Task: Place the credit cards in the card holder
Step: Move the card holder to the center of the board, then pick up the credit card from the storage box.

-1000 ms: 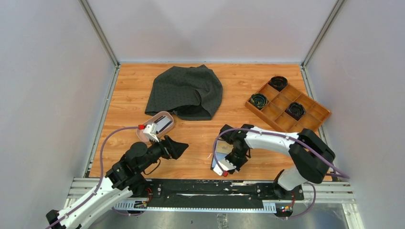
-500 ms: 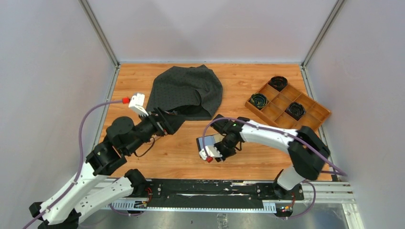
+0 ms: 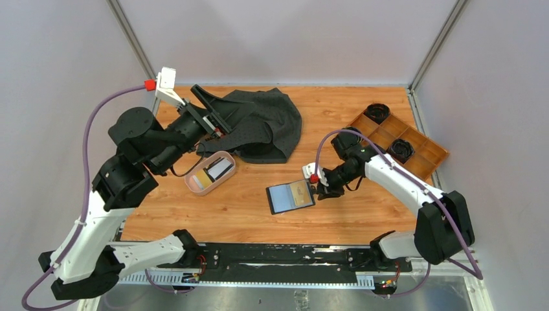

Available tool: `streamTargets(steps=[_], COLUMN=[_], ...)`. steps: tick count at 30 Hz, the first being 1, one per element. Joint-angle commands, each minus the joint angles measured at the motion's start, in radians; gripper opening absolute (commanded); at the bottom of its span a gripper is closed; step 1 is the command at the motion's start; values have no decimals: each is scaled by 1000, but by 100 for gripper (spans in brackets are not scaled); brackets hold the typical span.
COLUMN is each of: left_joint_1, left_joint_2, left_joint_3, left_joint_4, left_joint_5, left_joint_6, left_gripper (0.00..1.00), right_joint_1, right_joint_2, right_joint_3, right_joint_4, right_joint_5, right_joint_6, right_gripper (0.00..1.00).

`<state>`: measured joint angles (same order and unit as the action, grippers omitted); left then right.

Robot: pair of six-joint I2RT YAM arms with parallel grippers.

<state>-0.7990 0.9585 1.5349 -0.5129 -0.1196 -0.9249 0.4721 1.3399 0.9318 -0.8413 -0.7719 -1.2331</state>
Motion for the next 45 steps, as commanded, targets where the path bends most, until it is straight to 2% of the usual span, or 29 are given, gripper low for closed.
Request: streamTargets(steps=[1, 16, 19, 21, 27, 30, 36, 37, 39, 40, 42, 45], left_joint_1=[1, 1, 1, 1, 1, 1, 3, 3, 4, 5, 11, 23], left_joint_2=[19, 48, 33, -1, -144, -204, -292, -300, -309, -314, -318, -305], left_joint_3=[68, 74, 58, 0, -248, -367, -552, -575, -613, -637, -660, -668], left_joint_4=[-51, -49, -66, -63, -77, -82, -103, -110, -128, -133, -138, -146], left_joint_5=[11, 81, 51, 20, -154, -200, -236, -242, -262, -269, -278, -289], left_joint_6=[-1, 40, 132, 249, 495, 557, 563, 560, 550, 550, 548, 554], left_gripper=[100, 100, 100, 100, 100, 100, 100, 100, 100, 100, 100, 100], right_joint_1=[-33, -49, -55, -60, -91, -121, -155, -159, -169, -173, -176, -179], right_joint_2=[9, 32, 27, 6, -102, -151, -192, -188, -169, -154, -112, -90], right_joint_3=[-13, 3, 33, 46, 55, 65, 122, 141, 172, 183, 201, 183], right_joint_4=[-44, -24, -10, 2, 96, 135, 188, 187, 186, 183, 166, 147], right_joint_5=[-67, -40, -18, 7, 64, 65, 83, 83, 62, 45, -17, -117], right_joint_6=[1, 37, 108, 140, 277, 353, 511, 547, 639, 677, 716, 681], right_gripper=[27, 27, 27, 27, 32, 40, 68, 74, 93, 99, 100, 100])
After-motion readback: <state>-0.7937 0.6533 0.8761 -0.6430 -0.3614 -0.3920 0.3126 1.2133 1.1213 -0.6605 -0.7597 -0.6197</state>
